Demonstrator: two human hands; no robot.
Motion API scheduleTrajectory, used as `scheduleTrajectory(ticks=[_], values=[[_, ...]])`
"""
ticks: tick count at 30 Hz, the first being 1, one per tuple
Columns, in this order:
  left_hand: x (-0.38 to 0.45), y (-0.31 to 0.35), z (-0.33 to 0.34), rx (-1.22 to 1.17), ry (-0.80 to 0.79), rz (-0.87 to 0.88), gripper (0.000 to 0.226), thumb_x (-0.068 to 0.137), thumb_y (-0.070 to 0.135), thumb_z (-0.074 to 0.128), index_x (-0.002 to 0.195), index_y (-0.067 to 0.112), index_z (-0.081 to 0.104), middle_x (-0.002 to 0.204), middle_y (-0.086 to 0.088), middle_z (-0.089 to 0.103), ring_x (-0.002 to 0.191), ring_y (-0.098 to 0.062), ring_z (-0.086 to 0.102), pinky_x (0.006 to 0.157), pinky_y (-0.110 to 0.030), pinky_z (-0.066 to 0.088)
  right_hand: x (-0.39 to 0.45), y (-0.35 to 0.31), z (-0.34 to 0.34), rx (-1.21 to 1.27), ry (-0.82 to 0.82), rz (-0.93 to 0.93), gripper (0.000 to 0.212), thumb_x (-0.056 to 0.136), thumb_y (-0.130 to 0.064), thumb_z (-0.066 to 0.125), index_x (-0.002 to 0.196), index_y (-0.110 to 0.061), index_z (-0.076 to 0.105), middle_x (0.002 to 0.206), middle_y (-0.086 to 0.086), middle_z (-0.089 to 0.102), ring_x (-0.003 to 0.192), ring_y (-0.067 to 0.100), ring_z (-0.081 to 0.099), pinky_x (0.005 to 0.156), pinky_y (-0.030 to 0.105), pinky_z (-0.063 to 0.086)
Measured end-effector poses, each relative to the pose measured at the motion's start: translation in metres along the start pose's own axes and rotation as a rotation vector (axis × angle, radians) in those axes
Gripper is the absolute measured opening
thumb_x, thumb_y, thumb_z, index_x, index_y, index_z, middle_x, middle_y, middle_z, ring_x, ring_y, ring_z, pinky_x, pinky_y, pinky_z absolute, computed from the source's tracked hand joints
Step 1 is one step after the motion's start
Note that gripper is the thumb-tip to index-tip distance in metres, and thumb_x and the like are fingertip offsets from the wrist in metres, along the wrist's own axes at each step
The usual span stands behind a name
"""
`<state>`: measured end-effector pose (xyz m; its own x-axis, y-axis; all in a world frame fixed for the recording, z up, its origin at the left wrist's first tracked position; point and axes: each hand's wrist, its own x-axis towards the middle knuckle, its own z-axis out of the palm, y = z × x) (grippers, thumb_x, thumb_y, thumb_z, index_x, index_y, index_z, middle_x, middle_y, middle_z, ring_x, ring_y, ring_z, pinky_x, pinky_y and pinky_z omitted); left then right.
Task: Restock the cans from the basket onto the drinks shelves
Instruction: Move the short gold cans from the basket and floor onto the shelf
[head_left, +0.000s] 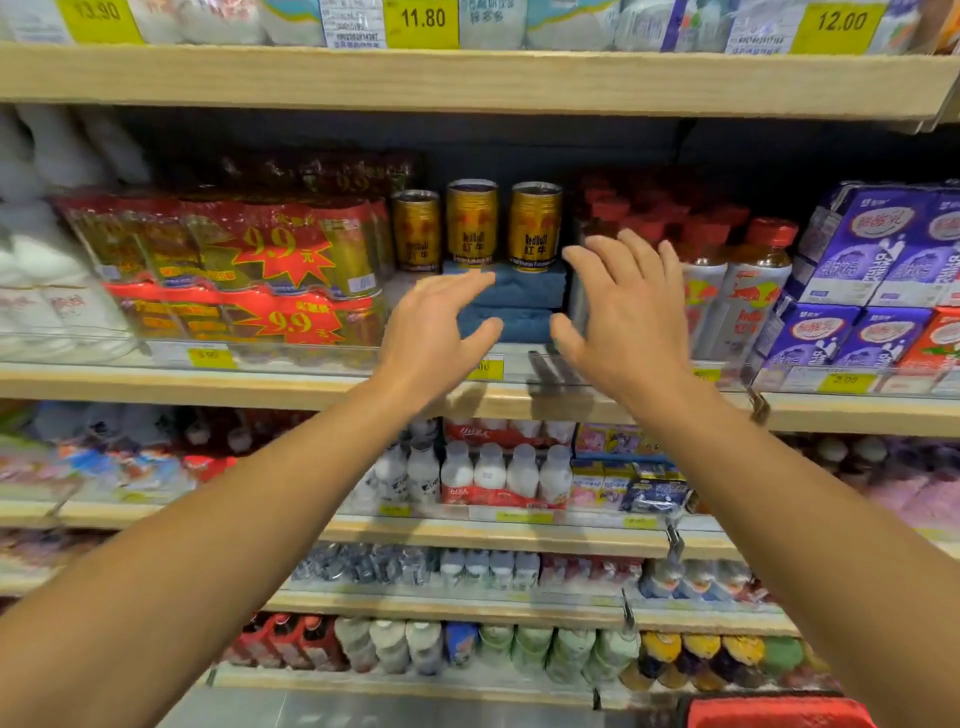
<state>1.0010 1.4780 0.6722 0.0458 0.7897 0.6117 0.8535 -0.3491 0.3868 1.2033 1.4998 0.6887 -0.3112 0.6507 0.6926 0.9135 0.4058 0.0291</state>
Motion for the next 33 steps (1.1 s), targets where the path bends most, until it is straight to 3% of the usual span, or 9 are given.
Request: scheduleTrajectory(ticks=[7,14,17,21,25,33], values=[[-0.108,0.012,0.021,-0.066,-0.110,-0.197,0.051,0.088,0.032,0.067,0.137,0.020,0.055,0.140,0.000,0.055,0.133,-0.018,0.046,0.109,-0.028,0.031,-0.097,-0.017,0.020,0.172,-0.135,-0.065,0.058,0.083,-0.037,0.062,0.134,-0.011,0.052,0.138,0.011,0.050,0.133,0.036,0.039,0.113,0.053,0.022],[-0.245,0.043,0.060,-0.082,-0.281,-0.437,0.059,0.091,0.036,0.063,0.145,0.021,0.045,0.151,0.000,0.043,0.141,-0.018,0.036,0.114,-0.036,0.032,-0.232,-0.013,0.028,0.236,-0.461,-0.095,0.062,0.083,-0.041,0.064,0.136,-0.011,0.050,0.139,0.012,0.048,0.133,0.036,0.039,0.109,0.054,0.031],[-0.301,0.055,0.064,-0.099,-0.295,-0.505,0.058,0.088,0.031,0.068,0.141,0.015,0.051,0.145,-0.006,0.050,0.136,-0.023,0.043,0.113,-0.038,0.034,-0.283,-0.014,0.029,0.267,-0.580,-0.095,0.065,0.083,-0.040,0.065,0.138,-0.010,0.048,0.140,0.013,0.047,0.132,0.037,0.040,0.108,0.054,0.032],[-0.372,0.066,0.064,-0.095,-0.352,-0.541,0.056,0.084,0.028,0.070,0.135,0.010,0.056,0.135,-0.012,0.058,0.124,-0.030,0.055,0.099,-0.038,0.043,-0.349,-0.021,0.028,0.288,-0.728,-0.095,0.066,0.082,-0.044,0.064,0.136,-0.011,0.049,0.135,0.012,0.050,0.126,0.036,0.044,0.104,0.051,0.037],[-0.426,0.067,0.074,-0.115,-0.532,-0.631,0.063,0.086,0.034,0.068,0.145,0.021,0.045,0.150,-0.003,0.044,0.136,-0.022,0.043,0.111,-0.040,0.036,-0.407,-0.025,0.015,0.306,-0.835,-0.010,0.064,0.077,-0.042,0.065,0.130,-0.008,0.054,0.125,0.013,0.055,0.115,0.037,0.050,0.096,0.047,0.042],[-0.447,0.074,0.120,-0.129,-0.842,-0.440,0.072,0.088,0.037,0.066,0.151,0.019,0.033,0.158,-0.008,0.029,0.145,-0.025,0.028,0.117,-0.037,0.024,-0.495,0.002,0.000,0.186,-1.004,0.297,0.065,0.076,-0.041,0.066,0.131,-0.007,0.054,0.126,0.014,0.057,0.116,0.038,0.051,0.101,0.047,0.041]])
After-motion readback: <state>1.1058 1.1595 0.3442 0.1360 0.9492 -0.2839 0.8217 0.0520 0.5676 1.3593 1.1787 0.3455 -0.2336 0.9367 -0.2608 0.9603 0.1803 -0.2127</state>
